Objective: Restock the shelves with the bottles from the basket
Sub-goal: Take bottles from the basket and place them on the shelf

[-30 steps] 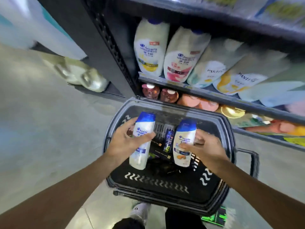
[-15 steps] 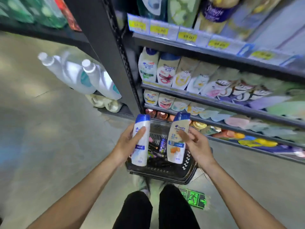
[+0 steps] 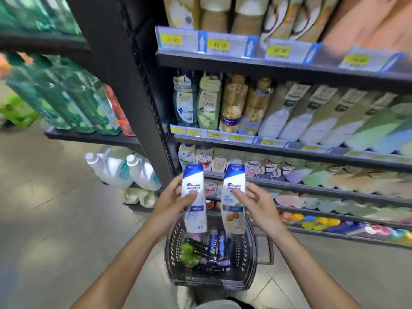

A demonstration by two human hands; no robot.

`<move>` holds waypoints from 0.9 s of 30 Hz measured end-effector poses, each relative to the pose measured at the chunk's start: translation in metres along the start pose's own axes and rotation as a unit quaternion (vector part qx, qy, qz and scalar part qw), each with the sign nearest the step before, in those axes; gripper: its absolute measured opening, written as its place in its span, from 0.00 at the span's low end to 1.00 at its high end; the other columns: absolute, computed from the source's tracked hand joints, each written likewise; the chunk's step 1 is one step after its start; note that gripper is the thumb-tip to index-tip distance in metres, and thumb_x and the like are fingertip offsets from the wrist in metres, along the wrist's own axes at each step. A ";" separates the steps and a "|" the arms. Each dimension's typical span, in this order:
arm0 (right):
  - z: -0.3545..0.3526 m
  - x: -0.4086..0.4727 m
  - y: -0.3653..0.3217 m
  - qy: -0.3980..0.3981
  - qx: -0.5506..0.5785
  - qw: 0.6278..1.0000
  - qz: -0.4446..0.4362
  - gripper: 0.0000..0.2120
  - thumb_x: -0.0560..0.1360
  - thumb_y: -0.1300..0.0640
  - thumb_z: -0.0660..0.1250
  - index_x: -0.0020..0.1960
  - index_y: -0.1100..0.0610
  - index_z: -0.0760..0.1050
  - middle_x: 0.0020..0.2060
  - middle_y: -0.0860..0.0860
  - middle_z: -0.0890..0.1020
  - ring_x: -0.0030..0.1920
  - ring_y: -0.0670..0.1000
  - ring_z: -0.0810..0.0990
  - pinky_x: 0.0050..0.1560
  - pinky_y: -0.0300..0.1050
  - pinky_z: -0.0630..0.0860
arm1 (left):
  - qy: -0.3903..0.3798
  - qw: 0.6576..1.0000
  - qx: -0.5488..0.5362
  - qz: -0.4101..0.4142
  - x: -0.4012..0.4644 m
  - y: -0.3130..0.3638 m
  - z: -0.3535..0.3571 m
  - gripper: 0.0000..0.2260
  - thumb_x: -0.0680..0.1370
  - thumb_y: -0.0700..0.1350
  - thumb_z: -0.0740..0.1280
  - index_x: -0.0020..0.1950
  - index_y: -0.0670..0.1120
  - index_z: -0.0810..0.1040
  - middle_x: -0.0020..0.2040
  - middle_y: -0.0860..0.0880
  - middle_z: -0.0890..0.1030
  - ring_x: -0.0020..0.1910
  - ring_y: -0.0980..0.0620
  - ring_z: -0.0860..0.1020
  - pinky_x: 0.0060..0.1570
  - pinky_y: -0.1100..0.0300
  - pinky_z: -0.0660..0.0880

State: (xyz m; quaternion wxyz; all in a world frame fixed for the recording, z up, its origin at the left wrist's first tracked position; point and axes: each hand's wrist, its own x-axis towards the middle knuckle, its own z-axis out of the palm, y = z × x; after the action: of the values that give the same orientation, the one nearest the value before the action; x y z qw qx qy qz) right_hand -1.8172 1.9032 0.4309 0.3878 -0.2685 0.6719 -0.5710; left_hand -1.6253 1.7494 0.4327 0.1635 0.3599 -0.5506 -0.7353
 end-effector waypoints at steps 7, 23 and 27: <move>-0.011 0.016 -0.094 0.019 -0.003 0.995 -0.099 0.10 0.77 0.57 0.71 0.57 0.53 0.81 0.50 0.46 0.87 0.53 0.46 0.86 0.49 0.36 0.79 | 0.009 0.992 0.024 0.126 0.004 0.097 0.020 0.23 0.73 0.43 0.78 0.65 0.47 0.76 0.61 0.44 0.84 0.59 0.44 0.83 0.57 0.46 0.80; -0.080 0.023 -0.310 0.035 -0.053 0.934 -0.353 0.16 0.73 0.52 0.71 0.60 0.56 0.80 0.55 0.49 0.86 0.58 0.51 0.84 0.58 0.46 0.80 | -0.037 0.912 0.145 0.382 -0.014 0.334 0.071 0.19 0.77 0.44 0.74 0.67 0.50 0.76 0.62 0.47 0.83 0.58 0.47 0.84 0.55 0.53 0.81; -0.096 0.023 -0.352 0.027 -0.069 0.920 -0.386 0.15 0.74 0.52 0.71 0.59 0.55 0.81 0.55 0.51 0.86 0.58 0.52 0.84 0.61 0.55 0.78 | -0.044 0.888 0.165 0.427 -0.019 0.383 0.088 0.21 0.77 0.43 0.73 0.68 0.50 0.75 0.62 0.49 0.83 0.59 0.49 0.83 0.59 0.53 0.79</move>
State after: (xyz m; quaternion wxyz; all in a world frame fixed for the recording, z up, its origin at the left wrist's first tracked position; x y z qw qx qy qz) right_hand -1.9381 1.8670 0.7742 0.0998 -0.5176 0.5640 -0.6356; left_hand -1.7347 1.6919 0.8061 0.3753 0.0793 -0.7710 -0.5083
